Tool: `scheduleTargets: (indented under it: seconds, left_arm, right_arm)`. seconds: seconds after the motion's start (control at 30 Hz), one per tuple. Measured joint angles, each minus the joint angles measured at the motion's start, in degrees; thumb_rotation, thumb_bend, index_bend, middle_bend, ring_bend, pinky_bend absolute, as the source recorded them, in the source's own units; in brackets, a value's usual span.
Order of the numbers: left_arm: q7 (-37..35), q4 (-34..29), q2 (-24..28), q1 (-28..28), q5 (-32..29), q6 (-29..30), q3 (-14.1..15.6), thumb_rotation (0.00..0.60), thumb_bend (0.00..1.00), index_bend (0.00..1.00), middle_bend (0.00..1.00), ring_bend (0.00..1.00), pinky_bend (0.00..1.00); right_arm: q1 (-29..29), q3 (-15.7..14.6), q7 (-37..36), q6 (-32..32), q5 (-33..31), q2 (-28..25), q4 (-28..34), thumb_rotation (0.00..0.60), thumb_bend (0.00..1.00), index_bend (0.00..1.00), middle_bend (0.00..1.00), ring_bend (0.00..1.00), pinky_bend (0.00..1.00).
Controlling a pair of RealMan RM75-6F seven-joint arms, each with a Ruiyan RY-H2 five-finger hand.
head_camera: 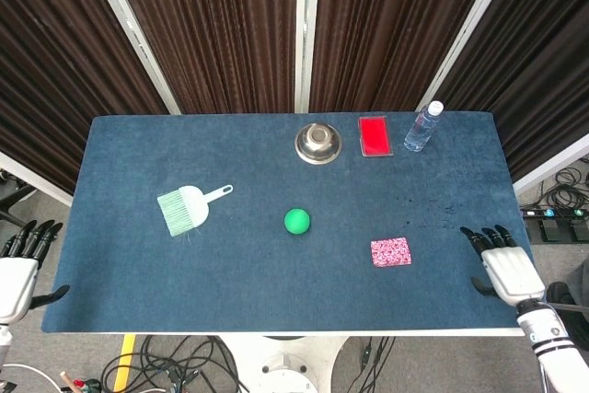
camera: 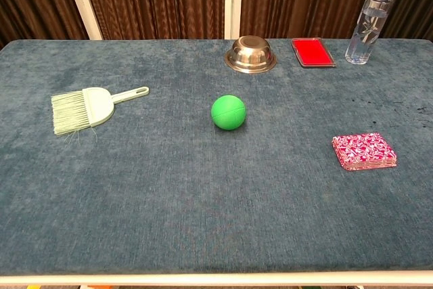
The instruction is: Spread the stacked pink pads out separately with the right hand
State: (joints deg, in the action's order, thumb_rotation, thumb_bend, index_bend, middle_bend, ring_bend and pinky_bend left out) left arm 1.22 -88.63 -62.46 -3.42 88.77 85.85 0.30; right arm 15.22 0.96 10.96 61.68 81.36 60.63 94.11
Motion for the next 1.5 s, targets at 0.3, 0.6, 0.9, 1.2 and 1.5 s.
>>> scheduleTargets:
  seconds: [0.3, 0.6, 0.9, 1.2, 1.5]
  left_arm:
    - [-1.8, 0.3, 0.6, 0.4, 0.0, 0.5, 0.1, 0.600, 0.00, 0.10, 0.07, 0.01, 0.19]
    - [-4.0, 1.9, 0.6, 0.6, -0.2, 0.6, 0.1, 0.600, 0.00, 0.10, 0.07, 0.01, 0.19]
    - [-5.8, 3.2, 0.6, 0.9, -0.5, 0.7, 0.0, 0.600, 0.00, 0.10, 0.07, 0.01, 0.19]
    - [-7.0, 4.1, 0.6, 1.2, -0.4, 0.8, 0.2, 0.600, 0.00, 0.10, 0.07, 0.01, 0.19]
    - [-6.9, 4.1, 0.7, 1.2, -0.1, 1.0, 0.1, 0.600, 0.00, 0.10, 0.07, 0.01, 0.19]
  right_arm:
    - [7.0, 3.2, 12.5, -5.4, -8.3, 2.7, 6.4, 0.600, 0.22, 0.18, 0.25, 0.19, 0.21]
    - [12.3, 4.5, 19.0, -9.1, -16.5, 7.8, 5.5, 0.600, 0.23, 0.26, 0.27, 0.19, 0.16]
    - [16.3, 3.8, 24.1, -10.5, -23.2, 12.6, 2.8, 0.600, 0.23, 0.26, 0.27, 0.08, 0.00]
    - [18.1, 1.9, 25.6, -10.4, -25.5, 14.5, 2.4, 0.600, 0.22, 0.25, 0.27, 0.05, 0.00]
    - [19.7, 1.2, 26.5, -9.8, -28.0, 16.3, 1.2, 0.600, 0.22, 0.22, 0.26, 0.03, 0.00]
